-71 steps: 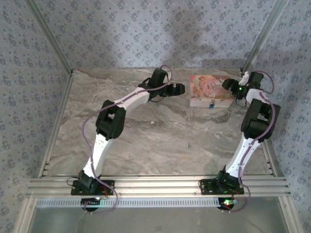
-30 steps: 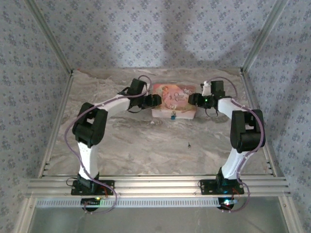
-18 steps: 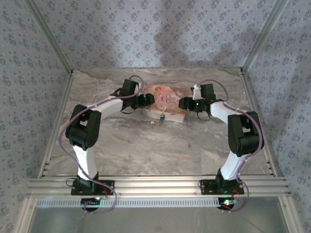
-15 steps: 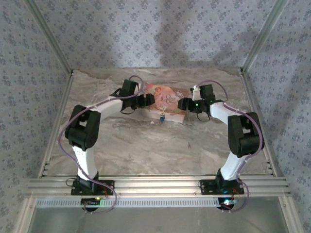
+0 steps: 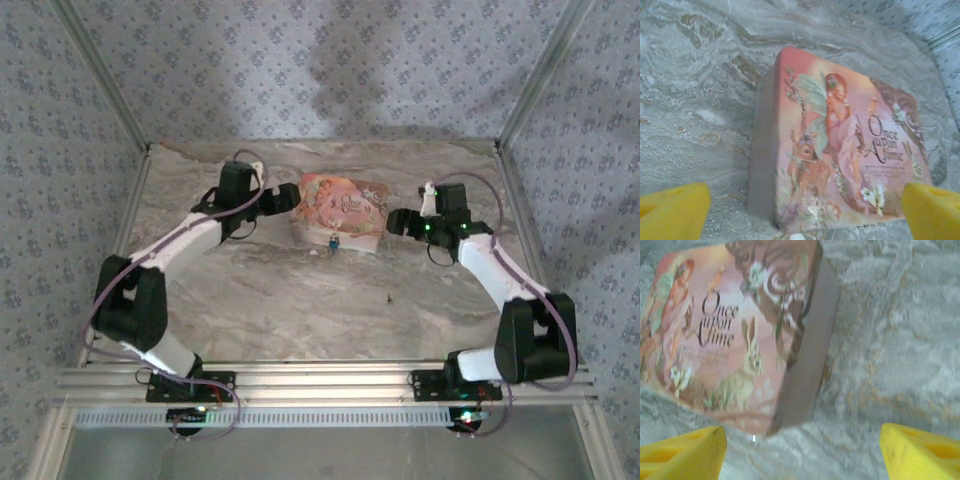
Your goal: Unlock a padlock with a key
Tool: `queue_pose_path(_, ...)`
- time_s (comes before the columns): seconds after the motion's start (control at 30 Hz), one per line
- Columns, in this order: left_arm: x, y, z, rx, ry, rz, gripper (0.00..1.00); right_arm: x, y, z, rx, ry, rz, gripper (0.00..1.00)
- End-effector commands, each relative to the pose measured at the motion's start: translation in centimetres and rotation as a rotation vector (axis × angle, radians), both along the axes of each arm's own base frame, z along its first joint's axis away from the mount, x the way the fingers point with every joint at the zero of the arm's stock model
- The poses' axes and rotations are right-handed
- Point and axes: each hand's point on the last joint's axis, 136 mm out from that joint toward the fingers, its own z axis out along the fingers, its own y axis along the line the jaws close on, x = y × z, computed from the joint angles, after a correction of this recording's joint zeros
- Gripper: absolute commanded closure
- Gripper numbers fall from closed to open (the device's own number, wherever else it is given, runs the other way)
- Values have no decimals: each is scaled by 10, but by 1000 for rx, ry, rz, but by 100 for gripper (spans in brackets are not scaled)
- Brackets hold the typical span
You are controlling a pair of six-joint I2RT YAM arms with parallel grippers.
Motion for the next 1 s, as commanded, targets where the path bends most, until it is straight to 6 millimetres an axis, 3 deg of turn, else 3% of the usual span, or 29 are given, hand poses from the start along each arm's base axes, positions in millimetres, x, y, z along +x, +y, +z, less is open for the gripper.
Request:
queue_pose_path(0.0,-20,3,5,-40,-34,12,2,-55,-5,-25,-12,164,-25,20)
queue_pose_path(0.13,-46,8,1,-82,-47,36,2,-97,-6,-38,-7,269,-43,23)
queue_pose_path(0.3,-67,12,-6,-90,-60,57,2,-145,-4,-70,10,428,-67,29)
queue_pose_path(0.47,-69,15,-13,-75,-57,63,2,-166,12,-92,77,521,-47,36)
queue_pose_path(0.73,-69,14,-17,-64,-51,58,2,-155,28,-98,56,533,-2,47)
queue_pose_path(0.97,-71,17,-16,-59,-57,62,2,-140,30,-106,34,518,-22,55)
